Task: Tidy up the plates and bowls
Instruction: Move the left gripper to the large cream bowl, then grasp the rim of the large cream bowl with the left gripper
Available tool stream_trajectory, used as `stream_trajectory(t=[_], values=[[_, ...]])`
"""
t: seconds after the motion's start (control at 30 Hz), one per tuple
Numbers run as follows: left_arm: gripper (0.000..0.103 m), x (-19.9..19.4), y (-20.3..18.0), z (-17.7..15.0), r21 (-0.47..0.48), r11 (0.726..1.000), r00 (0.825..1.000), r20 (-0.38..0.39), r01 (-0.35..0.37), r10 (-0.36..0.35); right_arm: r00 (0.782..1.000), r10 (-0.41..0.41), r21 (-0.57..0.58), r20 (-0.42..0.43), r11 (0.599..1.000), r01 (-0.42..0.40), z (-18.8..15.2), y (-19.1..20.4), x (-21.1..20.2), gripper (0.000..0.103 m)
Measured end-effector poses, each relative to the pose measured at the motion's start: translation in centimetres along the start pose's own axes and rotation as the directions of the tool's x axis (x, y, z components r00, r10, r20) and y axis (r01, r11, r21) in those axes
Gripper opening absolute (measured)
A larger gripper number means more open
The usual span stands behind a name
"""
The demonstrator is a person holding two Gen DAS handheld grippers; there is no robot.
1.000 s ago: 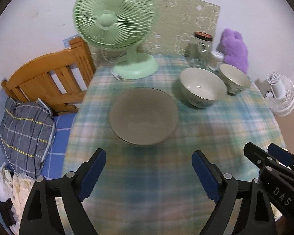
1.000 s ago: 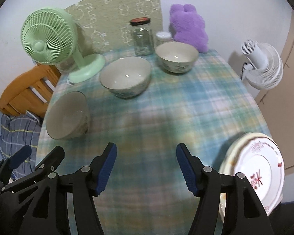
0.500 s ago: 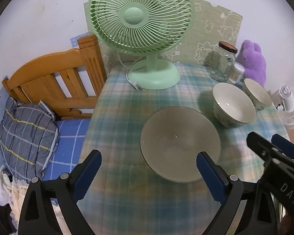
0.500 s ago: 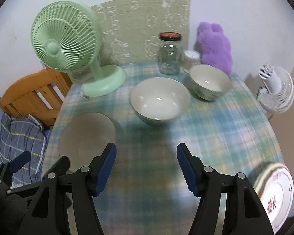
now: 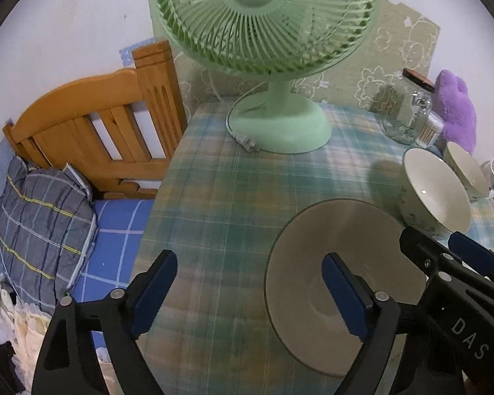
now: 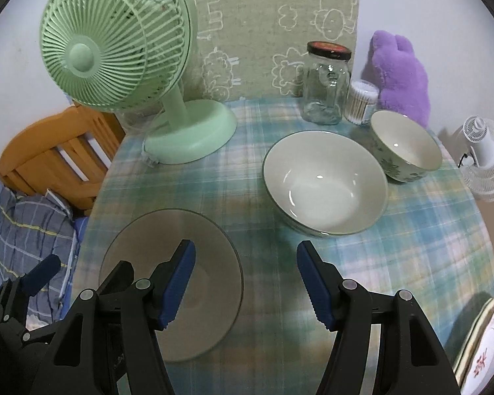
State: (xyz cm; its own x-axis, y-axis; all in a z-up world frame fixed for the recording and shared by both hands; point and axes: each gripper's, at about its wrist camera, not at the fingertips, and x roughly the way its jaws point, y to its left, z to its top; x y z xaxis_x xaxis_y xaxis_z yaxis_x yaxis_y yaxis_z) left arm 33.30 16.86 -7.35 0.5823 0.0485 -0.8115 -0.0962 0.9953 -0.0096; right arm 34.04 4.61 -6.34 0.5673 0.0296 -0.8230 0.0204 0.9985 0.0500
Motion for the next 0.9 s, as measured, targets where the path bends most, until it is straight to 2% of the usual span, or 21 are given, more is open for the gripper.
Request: stream_trajectory(t=[0.13, 0.23, 0.33, 0.47, 0.57, 0.9], values=[[0.078, 1.2, -0.3, -0.1, 0.005, 1.000, 1.000, -0.026, 0.004, -0.004, 1.000, 0.009, 0.015, -0.024, 1.000, -0.009, 0.0, 0.1, 1.3, 0.064], [0.067, 1.8, -0.8, -0.2, 0.017, 1.000, 0.999, -0.037, 0.019, -0.018, 0.999, 0.011, 0.012, -0.047, 1.000, -0.010, -0.1, 0.4, 2.2, 0.055], [0.062, 2.3, -1.2, -0.2, 0.029, 0.999, 0.999, -0.048, 0.027, -0.025, 0.998, 0.015, 0.002, -0.059, 1.000, -0.015, -0.2, 0.6, 2.8, 0.044], [0.038, 2.8, -1.9, -0.1, 0.042, 0.998, 0.996, -0.079, 0.048, -0.044, 0.996, 0.018, -0.006, -0.083, 1.000, -0.019, -0.2, 0.8, 3.5, 0.029], [0.029, 2.8, -2.1, -0.2, 0.047, 0.998, 0.997, -0.076, 0.036, -0.032, 0.996, 0.023, -0.014, -0.089, 1.000, -0.025, -0.2, 1.0, 3.7, 0.025], [0.027, 2.0, -2.2, -0.7, 0.046, 0.999, 0.997, -0.078, 0.017, -0.013, 0.995, 0.028, -0.030, -0.093, 0.999, -0.031, -0.6, 1.0, 3.0, 0.024]])
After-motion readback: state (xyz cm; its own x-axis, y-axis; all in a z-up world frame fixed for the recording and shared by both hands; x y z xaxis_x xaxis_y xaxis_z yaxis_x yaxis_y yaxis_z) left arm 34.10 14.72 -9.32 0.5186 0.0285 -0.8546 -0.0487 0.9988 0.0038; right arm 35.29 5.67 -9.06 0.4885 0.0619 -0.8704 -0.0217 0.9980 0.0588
